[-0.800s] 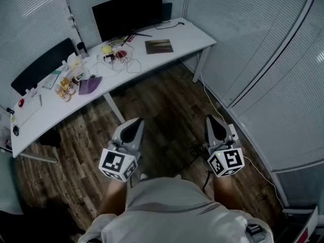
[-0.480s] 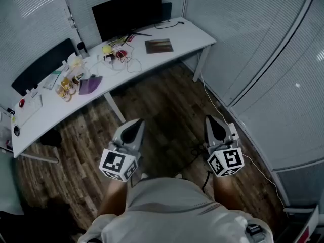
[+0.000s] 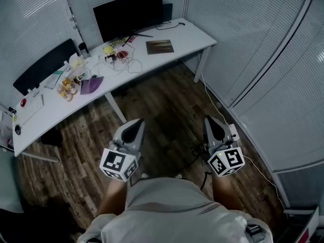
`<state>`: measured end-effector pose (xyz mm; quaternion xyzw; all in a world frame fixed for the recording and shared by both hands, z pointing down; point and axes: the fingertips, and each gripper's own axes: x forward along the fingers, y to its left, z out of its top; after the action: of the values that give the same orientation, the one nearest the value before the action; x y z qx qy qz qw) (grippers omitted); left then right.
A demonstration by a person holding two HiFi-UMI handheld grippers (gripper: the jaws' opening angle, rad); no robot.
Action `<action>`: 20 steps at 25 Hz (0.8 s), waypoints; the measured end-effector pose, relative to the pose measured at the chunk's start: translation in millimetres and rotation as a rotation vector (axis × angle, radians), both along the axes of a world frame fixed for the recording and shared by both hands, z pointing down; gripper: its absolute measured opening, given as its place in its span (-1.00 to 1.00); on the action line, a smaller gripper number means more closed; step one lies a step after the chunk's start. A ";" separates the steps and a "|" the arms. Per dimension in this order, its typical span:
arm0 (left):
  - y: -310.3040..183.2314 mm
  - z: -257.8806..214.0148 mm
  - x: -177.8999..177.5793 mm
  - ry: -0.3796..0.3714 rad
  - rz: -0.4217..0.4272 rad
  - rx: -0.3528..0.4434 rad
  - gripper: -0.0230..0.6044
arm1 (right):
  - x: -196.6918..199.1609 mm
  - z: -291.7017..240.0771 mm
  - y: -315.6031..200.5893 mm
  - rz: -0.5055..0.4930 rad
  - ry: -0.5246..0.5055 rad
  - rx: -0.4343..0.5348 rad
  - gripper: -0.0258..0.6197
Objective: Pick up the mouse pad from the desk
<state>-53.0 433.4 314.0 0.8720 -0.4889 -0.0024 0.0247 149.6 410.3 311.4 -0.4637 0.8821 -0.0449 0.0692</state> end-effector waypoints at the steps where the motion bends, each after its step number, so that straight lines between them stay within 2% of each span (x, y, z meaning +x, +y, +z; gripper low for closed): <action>1: 0.5 -0.1 1.0 -0.001 0.000 -0.001 -0.92 | 0.0 0.2 0.8 -0.008 0.004 0.003 -0.91; 9: -4.2 4.2 26.4 -0.015 0.008 -0.010 -0.92 | 18.8 8.4 -3.2 -0.043 -0.009 -0.011 -0.91; 17: -12.7 16.5 81.9 -0.064 0.011 -0.017 -0.92 | 80.0 36.8 -13.5 -0.030 -0.037 -0.063 -0.91; 20: -18.6 24.3 84.0 -0.077 -0.026 -0.032 -0.92 | 97.8 57.8 -21.8 -0.010 -0.071 -0.131 -0.90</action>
<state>30.9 414.8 338.3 0.8645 -0.5007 0.0387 0.0197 247.3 388.5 369.1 -0.4610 0.8765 -0.1195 0.0697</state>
